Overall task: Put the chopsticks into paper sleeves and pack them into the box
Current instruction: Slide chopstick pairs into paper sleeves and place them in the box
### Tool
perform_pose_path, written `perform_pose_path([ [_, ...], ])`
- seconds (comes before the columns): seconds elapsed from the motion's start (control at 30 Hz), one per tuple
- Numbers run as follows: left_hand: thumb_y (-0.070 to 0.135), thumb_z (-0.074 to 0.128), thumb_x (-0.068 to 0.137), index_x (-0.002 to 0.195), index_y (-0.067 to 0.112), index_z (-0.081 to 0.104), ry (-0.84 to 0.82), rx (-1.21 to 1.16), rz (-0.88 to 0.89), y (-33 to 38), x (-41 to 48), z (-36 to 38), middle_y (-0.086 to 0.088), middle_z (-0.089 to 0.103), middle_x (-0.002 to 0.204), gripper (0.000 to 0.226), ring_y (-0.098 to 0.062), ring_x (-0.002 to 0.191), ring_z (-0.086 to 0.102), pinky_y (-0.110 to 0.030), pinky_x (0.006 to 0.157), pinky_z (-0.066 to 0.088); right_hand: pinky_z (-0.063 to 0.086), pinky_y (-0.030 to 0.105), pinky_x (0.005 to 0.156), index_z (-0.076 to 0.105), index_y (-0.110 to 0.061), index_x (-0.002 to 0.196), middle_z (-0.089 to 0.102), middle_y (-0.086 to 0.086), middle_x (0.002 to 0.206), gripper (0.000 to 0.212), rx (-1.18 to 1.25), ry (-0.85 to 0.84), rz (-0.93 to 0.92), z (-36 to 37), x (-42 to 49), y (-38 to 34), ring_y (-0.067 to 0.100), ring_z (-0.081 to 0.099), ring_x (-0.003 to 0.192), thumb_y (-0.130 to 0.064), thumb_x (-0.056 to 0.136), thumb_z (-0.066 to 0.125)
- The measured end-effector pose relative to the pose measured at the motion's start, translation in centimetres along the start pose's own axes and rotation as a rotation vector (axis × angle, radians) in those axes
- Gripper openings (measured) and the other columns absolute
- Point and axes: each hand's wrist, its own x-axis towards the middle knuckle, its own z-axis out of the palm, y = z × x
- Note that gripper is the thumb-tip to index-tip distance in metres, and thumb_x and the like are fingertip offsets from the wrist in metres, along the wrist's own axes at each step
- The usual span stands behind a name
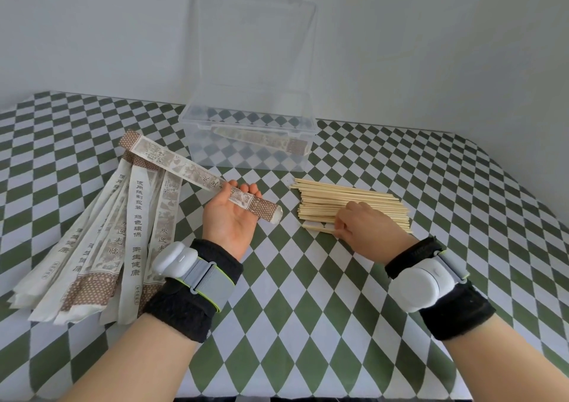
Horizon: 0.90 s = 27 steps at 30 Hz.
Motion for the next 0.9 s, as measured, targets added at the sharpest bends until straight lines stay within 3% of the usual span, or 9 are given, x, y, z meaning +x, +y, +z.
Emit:
perform_pose_path([
  [0.17, 0.019, 0.037, 0.099, 0.082, 0.011, 0.049, 0.011, 0.002, 0.002, 0.0, 0.1, -0.1, -0.005, 0.051, 0.074, 0.022, -0.018, 0.072, 0.056, -0.033, 0.082, 0.046, 0.042, 0.026, 0.082, 0.054, -0.014, 0.106, 0.052, 0.003, 0.104, 0.024, 0.085, 0.019, 0.007, 0.1, 0.0, -0.5, 0.016, 0.047, 0.091, -0.028, 0.097, 0.038],
  [0.37, 0.019, 0.035, 0.1, 0.083, 0.01, 0.047, 0.075, -0.01, 0.017, 0.1, 0.0, 0.0, -0.005, 0.049, 0.076, 0.023, -0.019, 0.074, 0.056, -0.034, 0.085, 0.045, 0.038, 0.02, 0.056, 0.047, -0.014, 0.099, 0.056, 0.004, 0.083, 0.017, 0.387, 0.222, -0.066, 1.3, -0.3, -3.2, 0.015, 0.048, 0.066, -0.025, 0.098, 0.035],
  [0.43, 0.019, 0.035, 0.1, 0.083, 0.01, 0.047, 0.082, -0.006, 0.02, 0.1, 0.0, 0.0, -0.005, 0.049, 0.076, 0.023, -0.018, 0.075, 0.056, -0.034, 0.085, 0.046, 0.038, 0.019, 0.057, 0.051, -0.013, 0.106, 0.056, 0.003, 0.086, 0.02, 0.419, 0.262, -0.106, 1.9, -0.4, -4.0, 0.014, 0.048, 0.068, -0.024, 0.098, 0.036],
  [0.57, 0.019, 0.034, 0.101, 0.083, 0.01, 0.047, 0.079, -0.013, 0.02, 0.1, -0.1, 0.1, -0.005, 0.049, 0.076, 0.023, -0.019, 0.074, 0.056, -0.035, 0.088, 0.045, 0.045, 0.028, 0.071, 0.053, -0.011, 0.118, 0.059, 0.003, 0.103, 0.029, 0.347, 0.329, -0.186, 2.7, -0.7, -4.5, 0.022, 0.055, 0.083, -0.024, 0.098, 0.035],
  [0.73, 0.019, 0.034, 0.101, 0.084, 0.01, 0.046, 0.08, -0.024, 0.02, 0.1, -0.1, 0.0, -0.005, 0.049, 0.077, 0.023, -0.019, 0.075, 0.056, -0.037, 0.094, 0.043, 0.044, 0.032, 0.058, 0.057, -0.009, 0.114, 0.059, 0.008, 0.094, 0.026, 0.218, 0.386, -0.196, 3.6, -0.5, -4.2, 0.026, 0.056, 0.072, -0.018, 0.097, 0.04],
  [0.9, 0.019, 0.036, 0.1, 0.084, 0.01, 0.048, 0.06, -0.001, 0.016, 0.1, 0.0, 0.0, -0.006, 0.05, 0.077, 0.021, -0.019, 0.075, 0.058, -0.034, 0.08, 0.048, 0.046, 0.034, 0.05, 0.061, -0.008, 0.106, 0.06, 0.008, 0.085, 0.019, 0.182, 0.405, -0.187, 3.7, -0.3, -4.3, 0.025, 0.055, 0.064, -0.012, 0.093, 0.048],
])
